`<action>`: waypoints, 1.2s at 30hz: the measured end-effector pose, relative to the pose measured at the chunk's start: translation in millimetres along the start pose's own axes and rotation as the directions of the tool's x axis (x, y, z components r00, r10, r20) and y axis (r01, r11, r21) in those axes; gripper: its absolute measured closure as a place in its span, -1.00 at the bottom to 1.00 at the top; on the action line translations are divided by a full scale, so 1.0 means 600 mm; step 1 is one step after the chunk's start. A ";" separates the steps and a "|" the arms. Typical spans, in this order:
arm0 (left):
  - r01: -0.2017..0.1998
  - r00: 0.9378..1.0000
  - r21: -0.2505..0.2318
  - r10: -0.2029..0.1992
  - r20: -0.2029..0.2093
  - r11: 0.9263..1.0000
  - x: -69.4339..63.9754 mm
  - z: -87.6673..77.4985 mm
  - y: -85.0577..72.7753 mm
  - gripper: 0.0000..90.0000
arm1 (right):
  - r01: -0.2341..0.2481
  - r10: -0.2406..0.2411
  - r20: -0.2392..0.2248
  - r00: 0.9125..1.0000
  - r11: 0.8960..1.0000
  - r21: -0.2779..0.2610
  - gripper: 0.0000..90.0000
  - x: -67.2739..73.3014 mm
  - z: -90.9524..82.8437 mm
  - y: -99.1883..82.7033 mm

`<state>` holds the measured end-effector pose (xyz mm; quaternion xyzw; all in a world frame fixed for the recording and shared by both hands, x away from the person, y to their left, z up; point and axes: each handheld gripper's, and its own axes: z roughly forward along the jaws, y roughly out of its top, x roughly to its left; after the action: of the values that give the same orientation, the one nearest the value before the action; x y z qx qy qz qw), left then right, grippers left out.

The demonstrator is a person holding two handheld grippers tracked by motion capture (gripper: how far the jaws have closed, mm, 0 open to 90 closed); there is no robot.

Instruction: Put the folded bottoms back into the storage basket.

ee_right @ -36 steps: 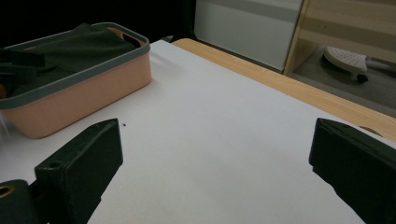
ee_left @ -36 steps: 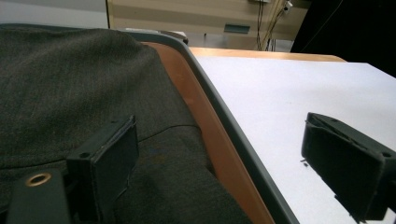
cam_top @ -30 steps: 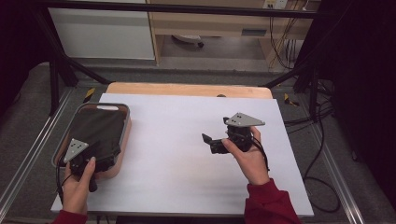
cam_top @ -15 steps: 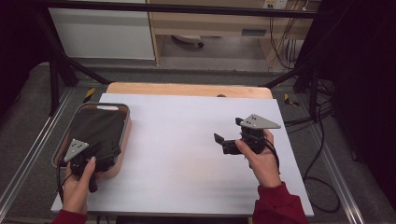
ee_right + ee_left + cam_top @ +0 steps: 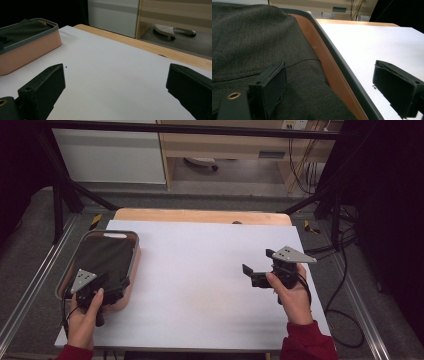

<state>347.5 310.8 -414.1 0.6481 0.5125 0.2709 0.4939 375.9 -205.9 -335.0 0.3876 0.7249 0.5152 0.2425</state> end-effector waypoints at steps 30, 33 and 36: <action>-0.023 1.000 -0.044 0.023 -0.009 0.999 -0.006 -0.009 0.008 -0.77 | -0.061 0.061 0.103 0.993 0.998 -0.010 -0.89 -0.048 -0.060 -0.090; -0.019 1.000 -0.044 0.018 -0.008 0.999 -0.005 -0.011 0.009 -0.77 | -0.069 0.068 0.112 0.991 0.998 0.002 -0.89 -0.048 -0.069 -0.113; -0.020 1.000 -0.049 0.020 -0.005 0.999 -0.006 -0.013 0.011 -0.77 | -0.072 0.069 0.114 0.991 0.997 0.018 -0.89 -0.047 -0.077 -0.134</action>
<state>342.3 310.2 -405.0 0.6403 0.5003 0.2895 0.5058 332.4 -268.1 -395.1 0.4443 0.7013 0.4927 0.2608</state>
